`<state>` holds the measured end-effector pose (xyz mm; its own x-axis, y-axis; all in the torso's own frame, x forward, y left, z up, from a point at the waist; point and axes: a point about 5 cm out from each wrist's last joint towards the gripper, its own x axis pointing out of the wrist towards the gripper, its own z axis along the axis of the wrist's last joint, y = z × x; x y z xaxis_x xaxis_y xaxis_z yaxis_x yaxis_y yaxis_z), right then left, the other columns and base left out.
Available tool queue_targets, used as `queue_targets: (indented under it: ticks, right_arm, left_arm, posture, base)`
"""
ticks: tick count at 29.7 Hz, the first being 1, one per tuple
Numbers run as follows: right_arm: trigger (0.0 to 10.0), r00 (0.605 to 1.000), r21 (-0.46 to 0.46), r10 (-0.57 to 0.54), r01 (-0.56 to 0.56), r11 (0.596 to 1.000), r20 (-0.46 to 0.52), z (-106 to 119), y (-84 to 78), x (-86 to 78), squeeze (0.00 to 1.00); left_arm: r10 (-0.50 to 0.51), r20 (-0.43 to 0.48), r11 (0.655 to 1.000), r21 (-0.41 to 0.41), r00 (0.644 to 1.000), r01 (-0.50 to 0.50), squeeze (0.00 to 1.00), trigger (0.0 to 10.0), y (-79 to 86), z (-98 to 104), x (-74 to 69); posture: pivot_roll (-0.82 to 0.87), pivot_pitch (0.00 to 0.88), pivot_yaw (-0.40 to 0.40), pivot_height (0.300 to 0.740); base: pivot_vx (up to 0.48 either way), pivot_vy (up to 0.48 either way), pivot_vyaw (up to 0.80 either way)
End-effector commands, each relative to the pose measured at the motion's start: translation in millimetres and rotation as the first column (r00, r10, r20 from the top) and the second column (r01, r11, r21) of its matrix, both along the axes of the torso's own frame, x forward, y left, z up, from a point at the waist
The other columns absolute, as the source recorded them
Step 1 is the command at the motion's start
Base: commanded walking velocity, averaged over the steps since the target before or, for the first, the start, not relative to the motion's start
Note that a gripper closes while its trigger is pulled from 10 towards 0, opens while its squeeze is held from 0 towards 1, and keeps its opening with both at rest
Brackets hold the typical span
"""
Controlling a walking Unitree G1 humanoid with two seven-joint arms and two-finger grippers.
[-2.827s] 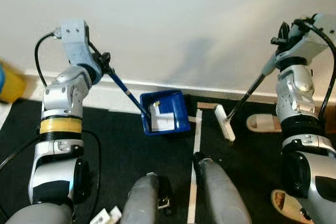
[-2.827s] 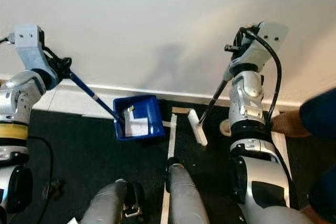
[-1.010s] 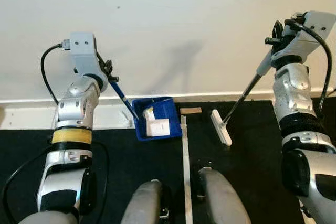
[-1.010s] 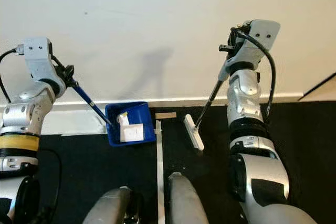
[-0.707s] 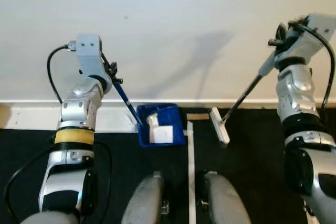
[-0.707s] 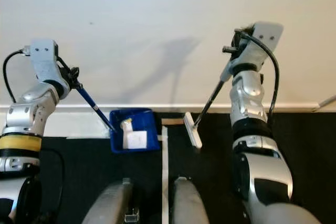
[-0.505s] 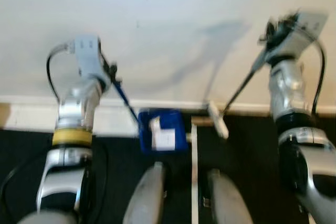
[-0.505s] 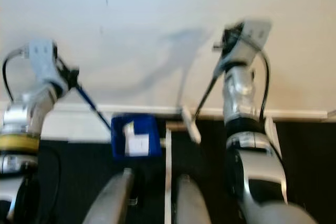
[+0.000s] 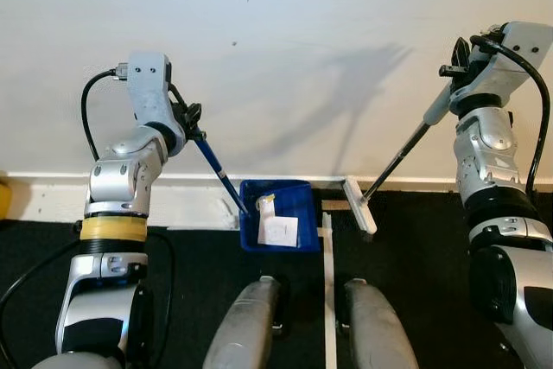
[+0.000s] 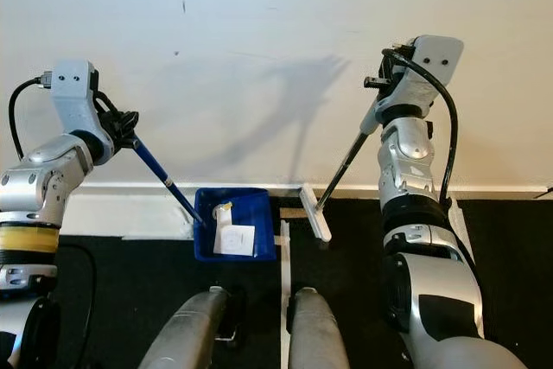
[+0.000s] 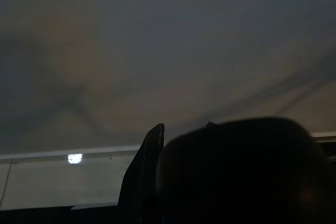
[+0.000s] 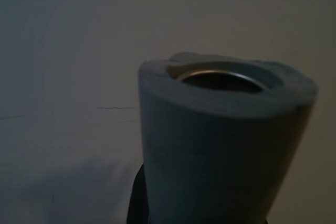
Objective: Sweep floor
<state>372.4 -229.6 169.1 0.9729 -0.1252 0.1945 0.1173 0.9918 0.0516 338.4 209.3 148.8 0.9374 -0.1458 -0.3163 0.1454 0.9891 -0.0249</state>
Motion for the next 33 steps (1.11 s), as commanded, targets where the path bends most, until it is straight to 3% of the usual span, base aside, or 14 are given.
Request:
queue_targets:
  ticks: [1,17,33]
  right_arm:
    - [10.0,1.000,-0.022,-0.013,0.013,1.000,-0.002,-3.2,-6.1,-3.0,0.00]
    - [10.0,0.999,-0.056,-0.018,0.016,0.998,-0.034,-10.6,-13.1,-6.8,0.00]
    - [10.0,0.999,-0.096,0.011,-0.016,0.995,-0.049,-9.7,-8.6,-2.8,0.00]
  left_arm:
    - [-0.007,0.023,1.000,0.010,1.000,0.007,0.00,10.0,-9.4,-2.4,1.1]
    - [0.009,0.005,0.999,0.047,1.000,-0.009,0.00,10.0,-32.6,-11.1,20.9]
    - [0.049,0.032,0.998,0.047,0.998,-0.051,0.00,10.0,-38.6,-15.2,31.5]
  posture:
    - [0.04,0.174,0.042,0.740]
    - [0.03,0.231,0.068,0.740]
    - [0.01,0.278,0.077,0.740]
  base:
    - [0.000,0.000,0.00]
    - [0.000,0.000,0.00]
    - [0.000,0.000,0.00]
